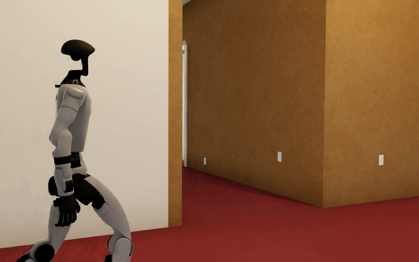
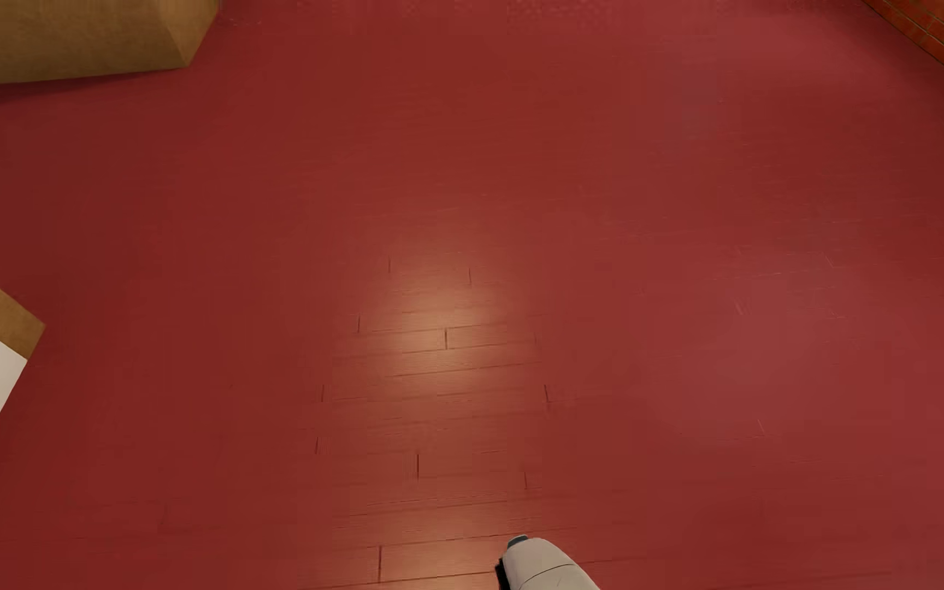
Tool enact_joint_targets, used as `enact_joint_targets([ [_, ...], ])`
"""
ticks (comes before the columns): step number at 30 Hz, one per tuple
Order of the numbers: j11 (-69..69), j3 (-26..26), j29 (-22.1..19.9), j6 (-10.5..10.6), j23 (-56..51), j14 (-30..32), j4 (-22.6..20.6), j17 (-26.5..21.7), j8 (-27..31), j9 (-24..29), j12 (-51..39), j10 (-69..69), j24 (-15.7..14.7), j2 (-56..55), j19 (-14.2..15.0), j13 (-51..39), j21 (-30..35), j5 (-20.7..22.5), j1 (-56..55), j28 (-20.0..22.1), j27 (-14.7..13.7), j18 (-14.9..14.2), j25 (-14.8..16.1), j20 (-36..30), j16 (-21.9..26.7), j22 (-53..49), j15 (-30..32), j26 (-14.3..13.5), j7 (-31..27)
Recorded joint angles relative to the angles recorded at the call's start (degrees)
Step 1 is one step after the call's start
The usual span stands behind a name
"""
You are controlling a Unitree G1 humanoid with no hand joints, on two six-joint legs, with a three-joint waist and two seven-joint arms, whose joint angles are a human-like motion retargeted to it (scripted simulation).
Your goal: Circle the corner
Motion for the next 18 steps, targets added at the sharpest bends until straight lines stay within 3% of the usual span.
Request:
enact_joint_targets([
  [1,-0.4,3.2,0.0,0.0,-0.3,7.2,0.2,0.3,0.0,0.6,0.7,10.4,0.0,3.2,0.0,-0.7,-1.3,1.7,-4.5,0.0,0.0,0.0,0.0,-2.5,0.5,0.5,-2.0,0.0,0.0],
  [3,-3.0,7.1,0.0,-1.0,-3.7,7.0,0.0,0.7,0.0,1.0,2.7,32.8,0.0,10.7,0.0,-2.3,-1.6,2.9,-17.8,0.0,0.0,0.0,0.0,-4.3,1.1,1.5,-5.6,0.0,0.0],
  [4,-6.1,11.8,0.0,-2.3,-6.1,6.8,-1.6,0.9,0.0,1.7,4.1,36.8,0.0,15.4,0.0,-3.2,-2.7,2.8,-23.7,0.0,0.0,0.0,0.0,-1.4,0.6,2.0,-5.7,0.0,0.0],
  [5,-9.5,15.5,0.0,-3.2,-8.6,7.1,-2.4,0.6,0.0,1.7,6.0,35.3,0.0,19.9,0.0,-4.3,-2.2,2.7,-29.6,0.0,0.0,0.0,0.0,-0.2,1.3,0.9,-6.1,0.0,0.0],
  [8,-19.2,24.2,0.0,-5.4,-15.0,19.5,-4.1,-0.6,0.0,2.3,8.6,6.4,0.0,35.7,0.0,-5.9,-5.1,0.9,-38.5,0.0,0.0,0.0,0.0,-2.9,2.5,2.4,-8.2,0.0,0.0],
  [9,-21.1,26.3,0.0,-5.5,-16.6,15.8,-4.0,-1.3,0.0,1.8,9.7,-3.8,0.0,39.4,0.0,-7.0,-5.3,0.7,-40.5,0.0,0.0,0.0,0.0,-2.7,2.8,1.9,-10.5,0.0,0.0],
  [11,-22.5,27.5,0.0,-5.7,-17.5,-10.3,-4.1,-2.2,0.0,0.6,10.9,-14.7,0.0,45.8,0.0,-9.7,-5.7,0.8,-42.7,0.0,0.0,0.0,0.0,-3.1,2.5,3.7,-15.0,0.0,0.0],
  [12,-21.6,29.2,0.0,-5.8,-16.9,-13.2,-3.4,-1.8,0.0,0.4,11.1,-14.0,0.0,47.3,0.0,-10.1,-7.2,0.6,-44.0,0.0,0.0,0.0,0.0,-4.2,2.6,4.1,-15.9,0.0,0.0],
  [14,-17.0,30.9,0.0,-7.7,-14.3,10.7,-5.2,-0.6,0.0,0.5,11.7,-8.2,0.0,49.6,0.0,-9.6,-8.7,-1.2,-47.6,0.0,0.0,0.0,0.0,-5.2,2.3,4.8,-9.8,0.0,0.0],
  [15,-11.2,31.4,0.0,-9.5,-12.4,17.2,-6.7,0.6,0.0,0.8,11.3,-3.2,0.0,49.2,0.0,-8.1,-9.4,-3.2,-47.6,0.0,0.0,0.0,0.0,-6.0,2.1,5.7,-1.1,0.0,0.0],
  [16,-1.7,30.0,0.0,-10.3,-10.3,17.1,-8.5,1.5,0.0,0.7,11.2,-1.0,0.0,47.2,0.0,-6.3,-8.3,-4.5,-44.6,0.0,0.0,0.0,0.0,-6.3,2.3,6.4,10.5,0.0,0.0],
  [17,10.1,28.2,0.0,-10.3,-9.4,16.0,-10.3,1.9,0.0,0.2,11.2,0.4,0.0,41.4,0.0,-4.5,-7.4,-5.2,-42.1,0.0,0.0,0.0,0.0,-4.5,1.8,6.6,17.8,0.0,0.0],
  [18,21.7,26.3,0.0,-10.7,-8.6,13.1,-11.6,1.8,0.0,0.9,10.4,-0.1,0.0,36.2,0.0,-3.5,-4.8,-6.4,-37.5,0.0,0.0,0.0,0.0,-4.6,2.2,5.0,13.4,0.0,0.0],
])
